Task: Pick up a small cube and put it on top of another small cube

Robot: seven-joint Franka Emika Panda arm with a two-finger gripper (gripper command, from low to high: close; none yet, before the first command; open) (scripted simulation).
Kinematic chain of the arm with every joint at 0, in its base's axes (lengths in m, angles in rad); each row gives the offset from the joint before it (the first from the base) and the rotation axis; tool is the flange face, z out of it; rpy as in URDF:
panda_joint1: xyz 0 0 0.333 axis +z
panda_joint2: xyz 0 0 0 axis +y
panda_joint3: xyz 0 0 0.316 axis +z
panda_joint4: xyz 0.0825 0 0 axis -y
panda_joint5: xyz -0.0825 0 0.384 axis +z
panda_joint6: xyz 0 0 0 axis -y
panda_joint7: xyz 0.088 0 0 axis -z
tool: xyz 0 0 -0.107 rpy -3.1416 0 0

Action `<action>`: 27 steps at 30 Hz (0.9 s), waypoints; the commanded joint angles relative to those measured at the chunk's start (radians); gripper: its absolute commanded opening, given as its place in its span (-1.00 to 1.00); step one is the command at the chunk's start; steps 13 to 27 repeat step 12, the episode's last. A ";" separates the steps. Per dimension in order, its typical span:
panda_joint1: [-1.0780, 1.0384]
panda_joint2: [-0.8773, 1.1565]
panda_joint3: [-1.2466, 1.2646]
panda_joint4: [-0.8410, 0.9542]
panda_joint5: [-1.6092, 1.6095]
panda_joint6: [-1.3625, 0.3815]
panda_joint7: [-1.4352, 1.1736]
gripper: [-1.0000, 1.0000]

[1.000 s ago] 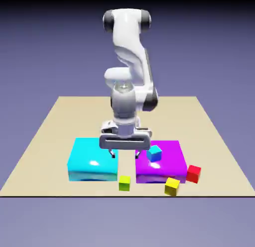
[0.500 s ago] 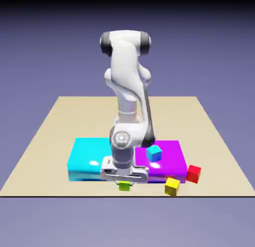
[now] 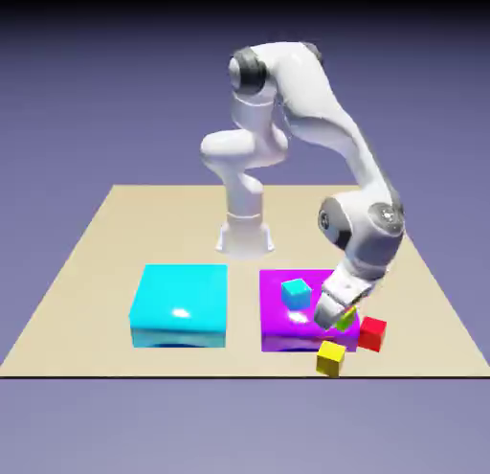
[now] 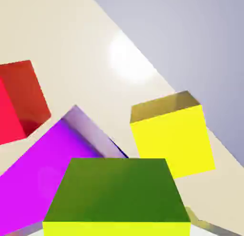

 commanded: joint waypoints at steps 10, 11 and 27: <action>0.001 0.091 0.082 -0.065 -0.172 0.164 0.075 1.00; 0.001 0.091 0.082 -0.065 -0.172 0.164 0.075 1.00; -0.004 0.057 0.096 -0.053 -0.150 0.120 0.060 1.00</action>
